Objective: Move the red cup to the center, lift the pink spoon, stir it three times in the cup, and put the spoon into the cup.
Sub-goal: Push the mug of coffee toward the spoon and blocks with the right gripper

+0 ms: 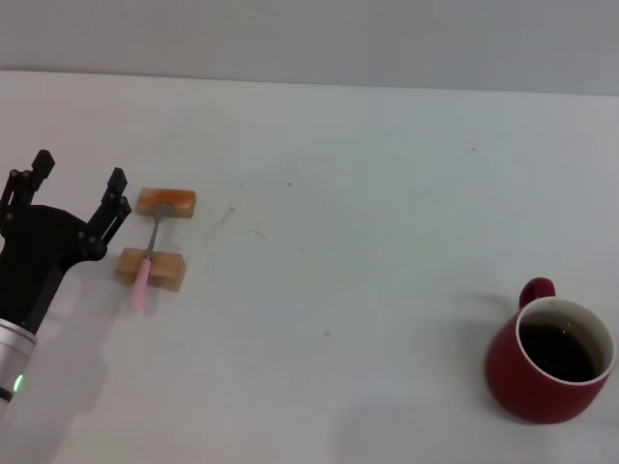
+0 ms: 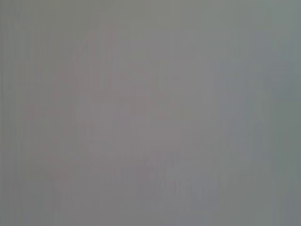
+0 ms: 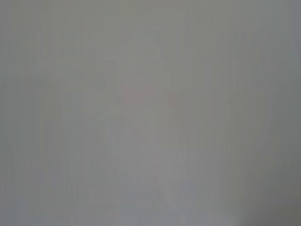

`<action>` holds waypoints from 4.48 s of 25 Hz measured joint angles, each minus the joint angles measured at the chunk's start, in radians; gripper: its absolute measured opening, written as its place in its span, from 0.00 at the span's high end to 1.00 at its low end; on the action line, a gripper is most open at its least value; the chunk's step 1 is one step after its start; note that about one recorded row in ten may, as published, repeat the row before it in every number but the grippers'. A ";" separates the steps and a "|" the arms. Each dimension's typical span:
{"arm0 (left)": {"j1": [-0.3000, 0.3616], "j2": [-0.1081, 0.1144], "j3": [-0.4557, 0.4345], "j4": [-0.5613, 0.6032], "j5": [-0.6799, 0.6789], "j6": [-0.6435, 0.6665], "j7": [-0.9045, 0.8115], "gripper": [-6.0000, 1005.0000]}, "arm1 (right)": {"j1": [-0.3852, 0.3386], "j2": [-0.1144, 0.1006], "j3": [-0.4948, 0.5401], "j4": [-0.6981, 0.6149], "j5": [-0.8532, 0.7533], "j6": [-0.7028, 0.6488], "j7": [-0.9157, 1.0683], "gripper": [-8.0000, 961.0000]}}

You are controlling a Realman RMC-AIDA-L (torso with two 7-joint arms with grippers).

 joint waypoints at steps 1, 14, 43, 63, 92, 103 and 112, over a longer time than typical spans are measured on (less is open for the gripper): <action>0.000 0.000 0.003 0.002 0.002 -0.001 0.000 0.17 | 0.000 0.000 0.000 0.001 0.000 0.004 0.000 0.99; 0.002 0.000 0.012 0.015 0.000 -0.091 0.000 0.18 | -0.017 -0.001 -0.023 0.004 0.000 0.003 -0.003 0.99; -0.061 0.003 -0.076 0.004 -0.017 -0.108 0.002 0.19 | -0.029 0.007 -0.082 0.343 0.001 0.094 -0.261 0.99; -0.067 0.003 -0.069 0.008 -0.013 -0.108 0.003 0.20 | -0.011 0.006 -0.166 0.403 -0.002 0.099 -0.264 0.99; -0.108 0.002 -0.090 0.038 -0.017 -0.115 0.003 0.21 | 0.189 0.005 -0.066 0.383 0.001 0.328 -0.267 0.99; -0.104 0.002 -0.092 0.037 -0.016 -0.114 0.002 0.21 | 0.256 0.002 -0.056 0.376 -0.001 0.386 -0.264 0.99; -0.100 -0.001 -0.092 0.031 -0.016 -0.110 -0.005 0.21 | 0.297 0.002 -0.046 0.371 -0.015 0.436 -0.260 0.99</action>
